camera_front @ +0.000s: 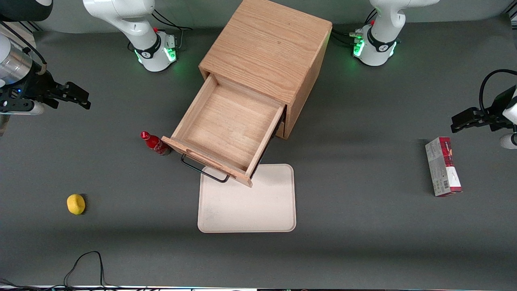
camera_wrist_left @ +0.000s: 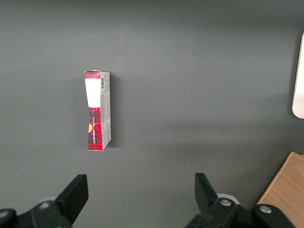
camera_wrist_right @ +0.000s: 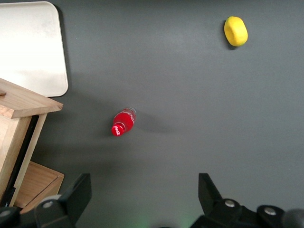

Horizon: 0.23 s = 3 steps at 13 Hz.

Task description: Open upper drawer

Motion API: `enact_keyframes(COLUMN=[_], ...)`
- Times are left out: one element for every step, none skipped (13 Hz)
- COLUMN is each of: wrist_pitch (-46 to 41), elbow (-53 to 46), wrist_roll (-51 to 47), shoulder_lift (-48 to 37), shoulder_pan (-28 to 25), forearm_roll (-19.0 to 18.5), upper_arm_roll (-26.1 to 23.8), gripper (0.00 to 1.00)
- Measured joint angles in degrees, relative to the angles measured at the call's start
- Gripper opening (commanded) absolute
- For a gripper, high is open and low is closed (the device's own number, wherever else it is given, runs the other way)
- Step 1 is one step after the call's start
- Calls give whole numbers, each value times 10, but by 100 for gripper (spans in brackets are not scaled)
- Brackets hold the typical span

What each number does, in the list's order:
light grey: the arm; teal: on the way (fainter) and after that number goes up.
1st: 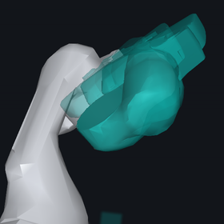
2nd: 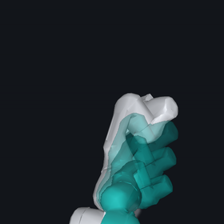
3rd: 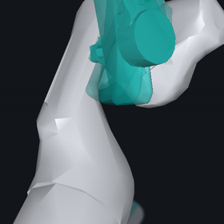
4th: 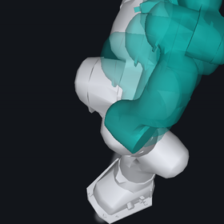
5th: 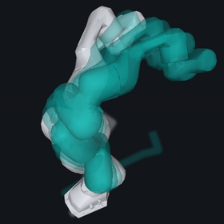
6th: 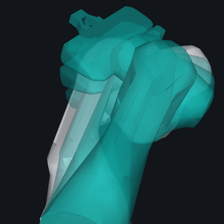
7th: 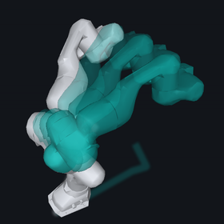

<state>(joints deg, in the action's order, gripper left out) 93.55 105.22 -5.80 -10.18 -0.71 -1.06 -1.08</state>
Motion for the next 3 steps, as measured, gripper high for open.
enact_keyframes(wrist_pitch=[0,1,1], elbow=[-2,-3,-4], wrist_roll=[-1,-2,-2], shoulder_lift=[1,3,4], shoulder_pan=[0,0,0], forearm_roll=[0,0,0], upper_arm_roll=[0,0,0], gripper=[100,100,100])
